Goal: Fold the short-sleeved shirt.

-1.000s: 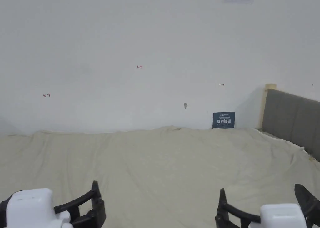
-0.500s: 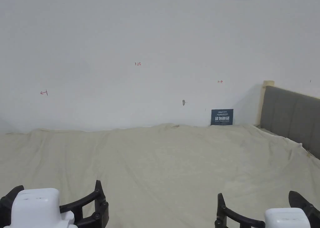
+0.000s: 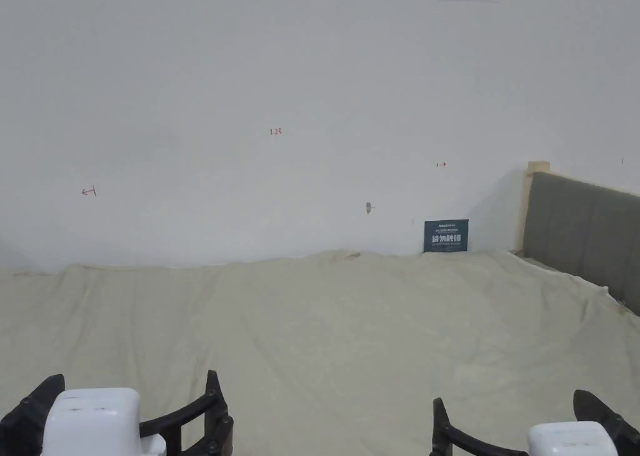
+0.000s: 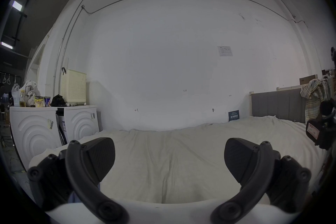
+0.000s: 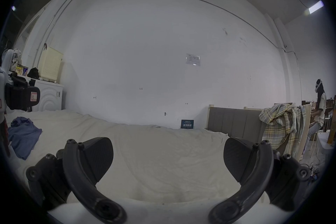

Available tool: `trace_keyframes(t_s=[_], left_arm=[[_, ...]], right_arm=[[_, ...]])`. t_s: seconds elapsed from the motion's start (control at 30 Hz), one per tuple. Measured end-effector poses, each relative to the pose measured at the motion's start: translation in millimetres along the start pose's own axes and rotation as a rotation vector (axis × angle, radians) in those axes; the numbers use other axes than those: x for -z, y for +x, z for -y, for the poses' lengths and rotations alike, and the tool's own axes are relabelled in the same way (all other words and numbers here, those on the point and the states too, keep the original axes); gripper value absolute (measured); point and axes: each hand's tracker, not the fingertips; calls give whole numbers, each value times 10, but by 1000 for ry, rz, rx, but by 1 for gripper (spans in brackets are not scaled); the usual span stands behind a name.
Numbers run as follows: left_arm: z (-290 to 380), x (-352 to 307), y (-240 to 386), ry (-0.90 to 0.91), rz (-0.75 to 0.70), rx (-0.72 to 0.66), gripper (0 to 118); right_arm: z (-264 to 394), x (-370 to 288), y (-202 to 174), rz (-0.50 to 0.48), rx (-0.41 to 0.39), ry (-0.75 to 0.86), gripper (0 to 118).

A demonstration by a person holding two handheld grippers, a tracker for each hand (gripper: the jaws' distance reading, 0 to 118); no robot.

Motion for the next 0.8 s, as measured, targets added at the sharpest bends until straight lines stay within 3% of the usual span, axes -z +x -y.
trace_keyframes(t_s=[0.03, 0.07, 0.1, 0.13, 0.2, 0.23, 0.27, 0.4, 0.57, 0.8], left_arm=[[-7, 1, -5, 0, 8, -7, 97], [-12, 0, -7, 2, 13, -12, 72], [-17, -2, -7, 5, 12, -16, 24], [-9, 7, -14, 7, 3, -17, 2], [4, 19, -32, 4, -21, -29, 2], [9, 9, -65, 11, -8, -61, 2], [5, 6, -98, 4, 37, -114, 2], [1, 53, -92, -7, -13, -68, 2], [9, 68, -35, -8, 6, -37, 2], [35, 87, 8, -11, 39, -8, 0]], right_arm=[[-7, 6, 5, 1, 3, -5, 115], [-16, 7, 1, 1, 2, -10, 102], [-18, 1, 1, 0, 2, -13, 76], [-14, -8, 4, -2, 0, -9, 61], [-2, 14, 12, -35, 7, -12, 23], [1, 29, 24, -90, 29, -15, 23], [-36, 39, 49, -85, 19, -60, 0], [-95, 60, 61, -78, 26, -47, 0], [-72, 72, 118, -41, 67, -40, 0], [-56, 101, 157, -11, 65, -56, 0]])
